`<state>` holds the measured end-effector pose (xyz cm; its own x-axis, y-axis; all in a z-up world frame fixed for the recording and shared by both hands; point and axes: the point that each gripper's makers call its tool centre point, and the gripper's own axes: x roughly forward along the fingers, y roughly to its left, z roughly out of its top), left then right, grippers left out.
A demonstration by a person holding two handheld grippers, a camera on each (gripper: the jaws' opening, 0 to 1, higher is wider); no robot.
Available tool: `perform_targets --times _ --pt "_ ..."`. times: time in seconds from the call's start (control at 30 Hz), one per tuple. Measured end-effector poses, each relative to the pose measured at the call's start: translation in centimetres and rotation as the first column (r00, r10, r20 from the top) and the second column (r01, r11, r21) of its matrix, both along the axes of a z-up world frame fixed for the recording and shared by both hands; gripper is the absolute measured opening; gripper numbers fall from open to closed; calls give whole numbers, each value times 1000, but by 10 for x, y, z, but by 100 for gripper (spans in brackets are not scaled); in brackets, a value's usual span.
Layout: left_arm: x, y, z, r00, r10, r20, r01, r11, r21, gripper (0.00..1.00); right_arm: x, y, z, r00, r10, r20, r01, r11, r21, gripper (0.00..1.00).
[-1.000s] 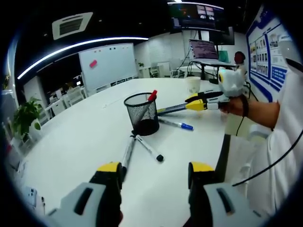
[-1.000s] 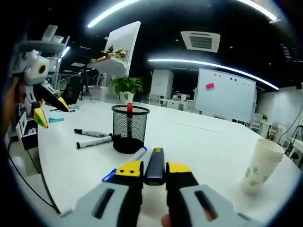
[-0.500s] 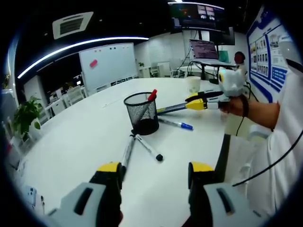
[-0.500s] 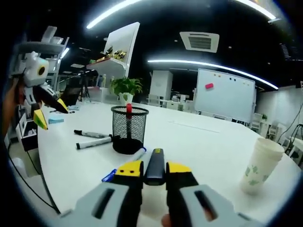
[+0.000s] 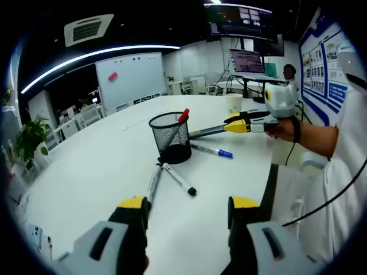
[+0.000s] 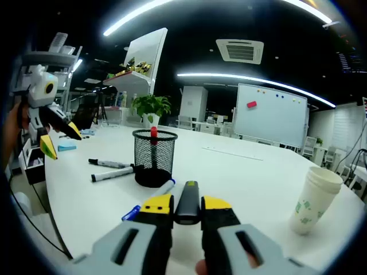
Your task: Place the scattered laser pointers and whiteboard markers into the pen holder and stack the scattered paper cups together
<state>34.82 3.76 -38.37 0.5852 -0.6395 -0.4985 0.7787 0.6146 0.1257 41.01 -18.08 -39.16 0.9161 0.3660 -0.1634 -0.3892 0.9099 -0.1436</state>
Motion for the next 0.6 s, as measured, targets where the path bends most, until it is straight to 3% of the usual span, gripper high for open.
perform_targets --times 0.6 --pt "-2 0 1 1000 -1 1 1 1000 -10 57 0 2 4 1000 9 11 -9 1000 2 18"
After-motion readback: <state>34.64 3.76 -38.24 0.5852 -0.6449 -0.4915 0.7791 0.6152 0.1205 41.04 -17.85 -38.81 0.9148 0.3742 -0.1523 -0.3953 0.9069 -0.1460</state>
